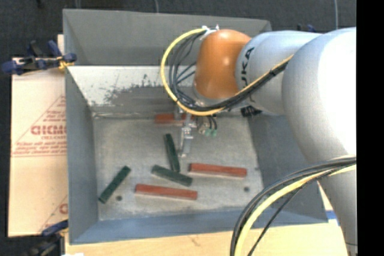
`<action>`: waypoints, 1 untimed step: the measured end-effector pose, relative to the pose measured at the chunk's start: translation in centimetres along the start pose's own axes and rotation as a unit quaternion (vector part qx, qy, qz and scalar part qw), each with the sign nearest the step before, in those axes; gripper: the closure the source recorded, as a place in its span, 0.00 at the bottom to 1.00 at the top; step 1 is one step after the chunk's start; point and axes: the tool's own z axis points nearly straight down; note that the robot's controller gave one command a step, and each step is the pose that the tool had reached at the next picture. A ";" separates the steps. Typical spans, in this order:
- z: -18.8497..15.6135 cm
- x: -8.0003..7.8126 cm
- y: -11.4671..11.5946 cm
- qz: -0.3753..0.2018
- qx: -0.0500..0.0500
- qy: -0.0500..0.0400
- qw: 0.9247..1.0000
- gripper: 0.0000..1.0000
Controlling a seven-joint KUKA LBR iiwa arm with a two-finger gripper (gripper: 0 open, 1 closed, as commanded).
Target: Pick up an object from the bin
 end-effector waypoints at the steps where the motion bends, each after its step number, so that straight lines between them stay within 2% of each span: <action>1: 0.0 0.0 0.0 0.000 0.000 0.000 1.000 0.00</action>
Offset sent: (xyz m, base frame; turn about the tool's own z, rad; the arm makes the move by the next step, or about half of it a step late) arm -0.0344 -0.0196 0.0313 0.1976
